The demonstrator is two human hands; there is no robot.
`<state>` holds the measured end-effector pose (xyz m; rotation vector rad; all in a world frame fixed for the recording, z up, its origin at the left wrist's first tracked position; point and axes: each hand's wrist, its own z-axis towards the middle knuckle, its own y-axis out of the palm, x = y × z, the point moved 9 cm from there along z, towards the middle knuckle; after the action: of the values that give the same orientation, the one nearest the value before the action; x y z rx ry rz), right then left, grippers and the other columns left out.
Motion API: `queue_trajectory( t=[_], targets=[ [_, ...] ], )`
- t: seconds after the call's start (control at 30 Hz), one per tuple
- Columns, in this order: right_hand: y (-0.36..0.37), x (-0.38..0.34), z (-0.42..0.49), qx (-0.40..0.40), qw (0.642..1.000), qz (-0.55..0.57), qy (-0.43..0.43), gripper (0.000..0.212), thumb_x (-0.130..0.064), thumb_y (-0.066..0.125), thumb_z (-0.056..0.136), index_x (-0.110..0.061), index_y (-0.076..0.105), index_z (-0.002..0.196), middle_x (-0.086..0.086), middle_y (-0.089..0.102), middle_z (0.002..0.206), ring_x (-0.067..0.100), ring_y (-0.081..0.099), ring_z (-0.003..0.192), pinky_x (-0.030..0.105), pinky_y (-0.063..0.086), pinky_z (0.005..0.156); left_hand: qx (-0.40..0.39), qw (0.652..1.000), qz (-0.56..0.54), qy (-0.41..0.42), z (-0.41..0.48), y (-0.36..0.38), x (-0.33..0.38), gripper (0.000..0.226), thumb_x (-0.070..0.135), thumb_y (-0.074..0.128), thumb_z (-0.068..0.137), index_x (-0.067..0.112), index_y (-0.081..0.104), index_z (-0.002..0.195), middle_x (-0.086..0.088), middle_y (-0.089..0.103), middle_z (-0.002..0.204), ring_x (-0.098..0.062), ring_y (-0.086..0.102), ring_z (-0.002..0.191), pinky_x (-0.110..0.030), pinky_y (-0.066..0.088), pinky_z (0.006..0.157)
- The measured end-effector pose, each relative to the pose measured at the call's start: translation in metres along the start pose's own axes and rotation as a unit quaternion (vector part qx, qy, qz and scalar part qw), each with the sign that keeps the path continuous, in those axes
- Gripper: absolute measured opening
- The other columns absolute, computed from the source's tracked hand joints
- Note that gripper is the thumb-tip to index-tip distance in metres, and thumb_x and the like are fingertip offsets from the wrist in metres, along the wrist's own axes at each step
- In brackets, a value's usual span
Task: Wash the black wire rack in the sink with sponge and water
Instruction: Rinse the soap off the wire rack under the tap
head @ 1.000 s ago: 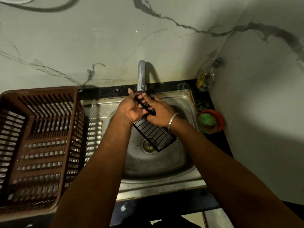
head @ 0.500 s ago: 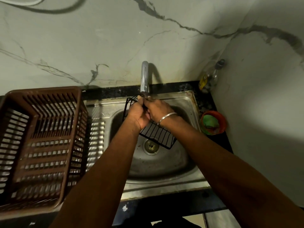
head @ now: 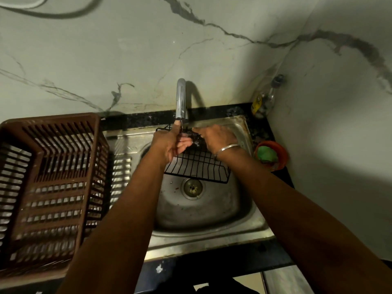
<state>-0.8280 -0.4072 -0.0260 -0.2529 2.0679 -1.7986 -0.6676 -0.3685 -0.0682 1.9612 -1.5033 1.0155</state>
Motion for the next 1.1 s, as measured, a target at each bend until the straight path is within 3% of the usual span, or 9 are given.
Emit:
queue_trajectory(
  t=[0.1, 0.2, 0.33, 0.4, 0.53, 0.7, 0.83, 0.97, 1.1],
  targets=[
    [-0.011, 0.009, 0.011, 0.001, 1.0, 0.011, 0.026, 0.039, -0.007, 0.062, 0.101, -0.026, 0.069, 0.135, 0.009, 0.068, 0.111, 0.031, 0.067, 0.106, 0.04, 0.056, 0.09, 0.098, 0.978, 0.172, 0.066, 0.0, -0.023, 0.012, 0.057, 0.059, 0.071, 0.094, 0.003, 0.073, 0.084, -0.012, 0.076, 0.07, -0.017, 0.069, 0.053, -0.029, 0.056, 0.055],
    [-0.016, 0.011, 0.02, -0.028, 0.999, 0.024, 0.015, 0.035, -0.011, 0.066, 0.101, -0.029, 0.072, 0.13, 0.005, 0.068, 0.106, 0.029, 0.067, 0.104, 0.039, 0.053, 0.091, 0.208, 0.883, 0.38, 0.177, -0.01, -0.036, 0.036, 0.052, 0.068, 0.068, 0.091, 0.017, 0.072, 0.083, -0.001, 0.074, 0.079, -0.016, 0.067, 0.07, -0.03, 0.048, 0.062],
    [-0.017, 0.004, 0.024, -0.059, 0.995, 0.074, -0.014, 0.026, -0.026, 0.074, 0.097, -0.036, 0.076, 0.121, -0.003, 0.076, 0.112, 0.023, 0.069, 0.103, 0.039, 0.051, 0.093, 0.152, 0.795, 0.504, 0.302, -0.016, -0.007, 0.052, 0.041, 0.057, 0.072, 0.093, 0.033, 0.072, 0.126, -0.002, 0.064, 0.129, -0.025, 0.055, 0.121, -0.043, 0.042, 0.101],
    [-0.021, 0.004, 0.028, -0.063, 0.995, 0.079, -0.018, 0.023, -0.027, 0.076, 0.096, -0.038, 0.078, 0.116, -0.006, 0.077, 0.107, 0.02, 0.067, 0.097, 0.037, 0.051, 0.091, 0.108, 0.763, 0.553, 0.318, -0.01, 0.003, 0.054, 0.038, 0.061, 0.066, 0.095, 0.04, 0.073, 0.126, 0.001, 0.069, 0.129, -0.026, 0.056, 0.124, -0.046, 0.039, 0.106],
    [-0.027, 0.0, 0.032, -0.072, 0.994, 0.068, -0.049, 0.019, -0.03, 0.074, 0.096, -0.036, 0.08, 0.113, -0.004, 0.076, 0.103, 0.019, 0.066, 0.09, 0.032, 0.052, 0.085, 0.061, 0.769, 0.584, 0.254, 0.003, -0.002, 0.049, 0.027, 0.052, 0.056, 0.107, 0.044, 0.069, 0.129, -0.005, 0.076, 0.111, -0.025, 0.065, 0.091, -0.038, 0.054, 0.085],
    [-0.016, -0.038, 0.027, -0.013, 0.991, -0.039, -0.126, 0.031, -0.042, 0.055, 0.106, -0.017, 0.067, 0.121, 0.008, 0.07, 0.104, 0.029, 0.069, 0.095, 0.04, 0.055, 0.082, 0.091, 0.742, 0.605, 0.273, -0.001, 0.0, 0.051, 0.025, 0.047, 0.056, 0.109, 0.04, 0.072, 0.126, -0.007, 0.076, 0.105, -0.029, 0.069, 0.09, -0.037, 0.052, 0.078],
    [-0.009, -0.016, 0.029, -0.006, 0.994, -0.026, -0.11, 0.031, -0.047, 0.053, 0.106, -0.023, 0.067, 0.12, 0.003, 0.072, 0.106, 0.026, 0.068, 0.1, 0.04, 0.048, 0.09, 0.116, 0.723, 0.619, 0.282, 0.0, -0.009, 0.045, 0.02, 0.044, 0.059, 0.107, 0.038, 0.074, 0.119, -0.007, 0.074, 0.097, -0.029, 0.067, 0.087, -0.036, 0.05, 0.075],
    [0.005, -0.038, 0.031, 0.013, 0.989, -0.036, -0.14, 0.017, -0.024, 0.062, 0.103, -0.02, 0.065, 0.12, 0.005, 0.071, 0.117, 0.029, 0.066, 0.111, 0.042, 0.046, 0.093, 0.125, 0.74, 0.606, 0.263, 0.003, -0.012, 0.04, 0.017, 0.038, 0.057, 0.109, 0.037, 0.073, 0.116, -0.003, 0.066, 0.089, -0.027, 0.066, 0.086, -0.04, 0.058, 0.081],
    [0.001, -0.032, 0.038, 0.032, 0.99, -0.036, -0.13, 0.019, -0.03, 0.055, 0.106, -0.022, 0.066, 0.119, 0.004, 0.073, 0.113, 0.029, 0.065, 0.107, 0.044, 0.04, 0.096, 0.127, 0.782, 0.551, 0.262, 0.004, -0.028, 0.029, 0.022, 0.044, 0.056, 0.109, 0.037, 0.075, 0.115, -0.007, 0.073, 0.096, -0.03, 0.068, 0.089, -0.04, 0.056, 0.08]
  ],
)
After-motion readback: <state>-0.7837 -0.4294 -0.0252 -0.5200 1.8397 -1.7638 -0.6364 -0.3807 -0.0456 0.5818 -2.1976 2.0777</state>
